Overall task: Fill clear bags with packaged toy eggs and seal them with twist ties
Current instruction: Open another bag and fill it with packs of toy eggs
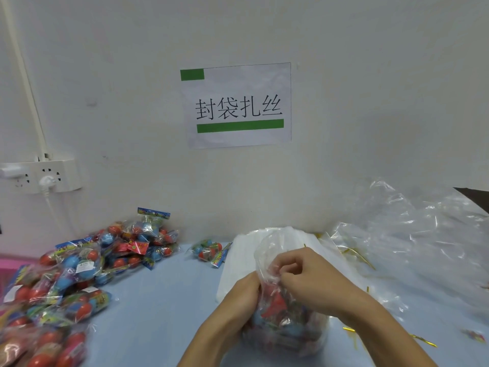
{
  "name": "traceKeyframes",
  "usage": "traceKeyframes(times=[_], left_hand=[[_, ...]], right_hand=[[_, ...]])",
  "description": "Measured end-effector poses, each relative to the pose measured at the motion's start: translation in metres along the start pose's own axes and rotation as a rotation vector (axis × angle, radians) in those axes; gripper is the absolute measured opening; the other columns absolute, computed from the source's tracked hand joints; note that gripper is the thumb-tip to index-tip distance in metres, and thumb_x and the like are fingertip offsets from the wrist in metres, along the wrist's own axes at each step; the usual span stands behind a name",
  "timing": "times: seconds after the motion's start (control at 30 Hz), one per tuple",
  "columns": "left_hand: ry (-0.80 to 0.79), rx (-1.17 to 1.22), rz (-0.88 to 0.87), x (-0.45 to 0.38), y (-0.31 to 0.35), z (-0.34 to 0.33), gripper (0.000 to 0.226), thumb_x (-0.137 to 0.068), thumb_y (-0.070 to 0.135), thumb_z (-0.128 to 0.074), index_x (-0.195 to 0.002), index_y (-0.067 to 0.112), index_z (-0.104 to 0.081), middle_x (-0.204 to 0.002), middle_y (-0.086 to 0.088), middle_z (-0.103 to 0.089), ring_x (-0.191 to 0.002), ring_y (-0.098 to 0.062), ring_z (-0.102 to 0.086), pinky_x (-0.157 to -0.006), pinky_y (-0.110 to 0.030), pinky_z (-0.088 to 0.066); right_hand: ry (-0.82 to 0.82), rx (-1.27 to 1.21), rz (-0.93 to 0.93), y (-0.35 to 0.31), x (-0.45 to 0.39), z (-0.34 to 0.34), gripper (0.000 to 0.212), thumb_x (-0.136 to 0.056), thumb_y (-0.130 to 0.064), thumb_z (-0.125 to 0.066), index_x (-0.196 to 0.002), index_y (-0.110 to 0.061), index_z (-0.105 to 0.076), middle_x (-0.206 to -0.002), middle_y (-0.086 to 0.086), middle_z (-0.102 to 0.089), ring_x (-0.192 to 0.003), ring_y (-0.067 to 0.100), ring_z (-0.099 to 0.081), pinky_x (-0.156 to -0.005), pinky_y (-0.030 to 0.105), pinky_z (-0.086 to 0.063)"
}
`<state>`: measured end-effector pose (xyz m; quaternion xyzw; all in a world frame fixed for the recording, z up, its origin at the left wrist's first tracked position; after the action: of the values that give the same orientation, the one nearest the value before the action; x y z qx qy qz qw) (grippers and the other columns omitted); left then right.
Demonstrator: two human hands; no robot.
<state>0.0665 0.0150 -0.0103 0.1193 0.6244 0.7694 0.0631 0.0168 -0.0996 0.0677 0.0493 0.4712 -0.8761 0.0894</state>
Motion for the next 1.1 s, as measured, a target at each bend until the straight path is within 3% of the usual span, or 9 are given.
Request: traceKeyframes(times=[0.2,0.3,0.5,0.67,0.77,0.87,0.93,1.0,1.1], left_hand=[[0.060,-0.193,0.004,-0.003,-0.007,0.005,0.034,-0.092,0.027,-0.033,-0.090,0.008,-0.061,-0.095,-0.015,-0.069,-0.090,-0.030,-0.063,-0.091,-0.046,-0.051],[0.082,-0.276,-0.023,0.001,-0.003,0.007,0.025,-0.098,0.021,-0.029,-0.082,0.016,-0.048,-0.089,-0.009,-0.056,-0.083,-0.020,-0.048,-0.078,-0.037,-0.043],[0.110,-0.396,-0.071,0.002,0.001,0.013,0.032,-0.104,0.020,-0.025,-0.078,0.016,-0.044,-0.087,-0.003,-0.055,-0.078,-0.014,-0.044,-0.072,-0.028,-0.038],[0.200,-0.501,-0.191,0.007,0.016,0.016,0.039,-0.104,0.024,-0.034,-0.068,0.026,-0.050,-0.071,0.009,-0.055,-0.065,-0.005,-0.049,-0.060,-0.022,-0.038],[0.324,-0.410,-0.291,0.009,0.026,0.024,0.020,-0.102,0.022,-0.044,-0.100,0.029,-0.063,-0.094,0.006,-0.065,-0.078,-0.005,-0.063,-0.065,-0.017,-0.047],[0.375,-0.178,-0.389,0.014,0.035,0.027,0.026,-0.103,0.017,-0.046,-0.096,0.032,-0.066,-0.092,0.014,-0.068,-0.083,0.003,-0.063,-0.065,-0.006,-0.046],[0.229,-0.040,-0.360,0.011,0.036,0.014,0.028,-0.104,0.023,-0.045,-0.095,0.031,-0.070,-0.092,0.014,-0.070,-0.084,0.001,-0.064,-0.072,-0.010,-0.050],[0.066,-0.021,-0.312,0.012,0.032,-0.004,0.026,-0.104,0.030,-0.045,-0.097,0.030,-0.070,-0.095,0.003,-0.072,-0.083,-0.010,-0.066,-0.078,-0.028,-0.057],[0.054,-0.148,-0.369,0.014,0.033,-0.012,0.027,-0.105,0.030,-0.044,-0.095,0.027,-0.069,-0.093,0.000,-0.072,-0.084,-0.016,-0.065,-0.083,-0.038,-0.055]], right_hand=[[0.066,0.070,0.070,-0.005,0.002,0.009,0.043,-0.079,0.005,-0.037,-0.055,-0.024,-0.060,-0.042,-0.010,-0.052,-0.038,0.005,-0.043,-0.043,0.011,-0.033],[0.144,0.146,0.108,-0.006,0.002,0.015,0.041,-0.079,0.004,-0.043,-0.052,-0.023,-0.058,-0.042,-0.010,-0.053,-0.039,0.003,-0.048,-0.044,0.010,-0.034],[0.339,0.215,0.169,-0.015,0.007,0.044,0.040,-0.079,0.003,-0.047,-0.055,-0.020,-0.069,-0.058,-0.011,-0.070,-0.054,0.005,-0.063,-0.050,0.013,-0.046],[0.321,0.356,0.166,-0.020,0.016,0.056,0.033,-0.078,-0.006,-0.049,-0.060,-0.020,-0.073,-0.057,-0.020,-0.067,-0.061,0.006,-0.065,-0.060,0.026,-0.055],[0.319,0.448,0.162,-0.021,0.019,0.057,0.026,-0.077,-0.015,-0.049,-0.066,-0.017,-0.073,-0.057,-0.006,-0.066,-0.055,0.014,-0.060,-0.056,0.025,-0.045],[0.205,0.519,0.110,-0.017,0.019,0.047,0.023,-0.075,-0.021,-0.045,-0.066,-0.009,-0.063,-0.054,0.005,-0.054,-0.052,0.016,-0.044,-0.053,0.029,-0.039],[0.094,0.546,0.072,-0.015,0.021,0.032,0.023,-0.077,-0.022,-0.045,-0.063,-0.016,-0.062,-0.053,0.001,-0.053,-0.056,0.013,-0.045,-0.058,0.028,-0.037],[0.046,0.588,0.064,-0.013,0.021,0.020,0.026,-0.080,-0.023,-0.045,-0.070,-0.015,-0.067,-0.060,0.002,-0.060,-0.062,0.017,-0.054,-0.060,0.027,-0.034],[0.046,0.618,0.038,-0.010,0.017,0.015,0.026,-0.084,-0.024,-0.044,-0.061,-0.014,-0.051,-0.060,0.003,-0.051,-0.056,0.022,-0.045,-0.053,0.029,-0.029]])
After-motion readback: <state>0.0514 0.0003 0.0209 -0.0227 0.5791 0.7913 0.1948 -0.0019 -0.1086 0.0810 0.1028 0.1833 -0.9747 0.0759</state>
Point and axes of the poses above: each hand's wrist, its own x-axis away from the middle knuckle, its own z-axis out of the back of the hand, y = z × x, the point moved 7 cm from there along -x, towards the middle knuckle
